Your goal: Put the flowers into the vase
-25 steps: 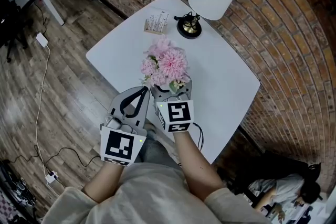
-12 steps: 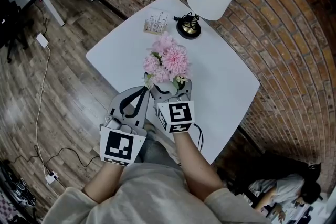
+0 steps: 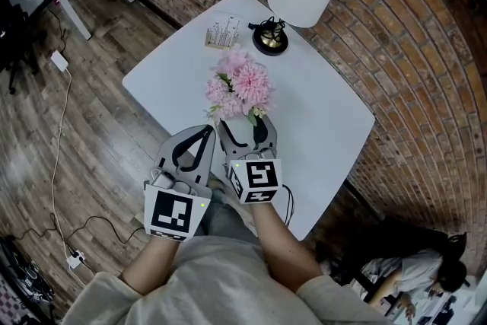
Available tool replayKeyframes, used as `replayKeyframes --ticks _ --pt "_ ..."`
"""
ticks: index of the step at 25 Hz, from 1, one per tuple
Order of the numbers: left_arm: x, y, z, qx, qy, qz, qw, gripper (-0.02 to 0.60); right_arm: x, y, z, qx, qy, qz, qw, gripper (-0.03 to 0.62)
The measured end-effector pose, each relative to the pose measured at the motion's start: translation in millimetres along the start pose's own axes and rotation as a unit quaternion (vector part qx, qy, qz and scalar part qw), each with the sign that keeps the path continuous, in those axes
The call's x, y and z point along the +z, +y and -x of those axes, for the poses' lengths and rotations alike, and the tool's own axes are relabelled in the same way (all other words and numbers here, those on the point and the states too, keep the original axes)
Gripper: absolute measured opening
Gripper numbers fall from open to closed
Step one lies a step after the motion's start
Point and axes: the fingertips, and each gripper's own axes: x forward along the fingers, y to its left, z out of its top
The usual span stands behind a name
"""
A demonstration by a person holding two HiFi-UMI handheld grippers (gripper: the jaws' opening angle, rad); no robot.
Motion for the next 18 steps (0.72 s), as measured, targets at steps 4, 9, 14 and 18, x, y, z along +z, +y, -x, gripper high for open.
replayKeyframes --ticks 4,9,14,18 --pt "1.9 -3.6 -0.2 -0.002 -0.002 -0.001 1.0 0.003 5.3 -10.5 13.6 -0.025 -0.016 -0.011 0.999 0.13" --pt "5.9 -8.4 -0.1 -0.005 -0.008 -0.005 0.9999 0.003 16.0 -22.1 30.9 -0.06 -0.025 -0.027 0.998 0.008" --pt "16.1 -13.4 3.2 -0.008 -0.02 -0.009 0.9997 0.003 40.2 -23.7 52.7 -0.086 -0.045 -0.003 0.995 0.006" --pt "25.1 -15.3 6.7 -0.005 -0.028 -0.008 0.9996 0.003 66.7 -19.7 67.0 -0.094 -0.072 0.016 0.993 0.007"
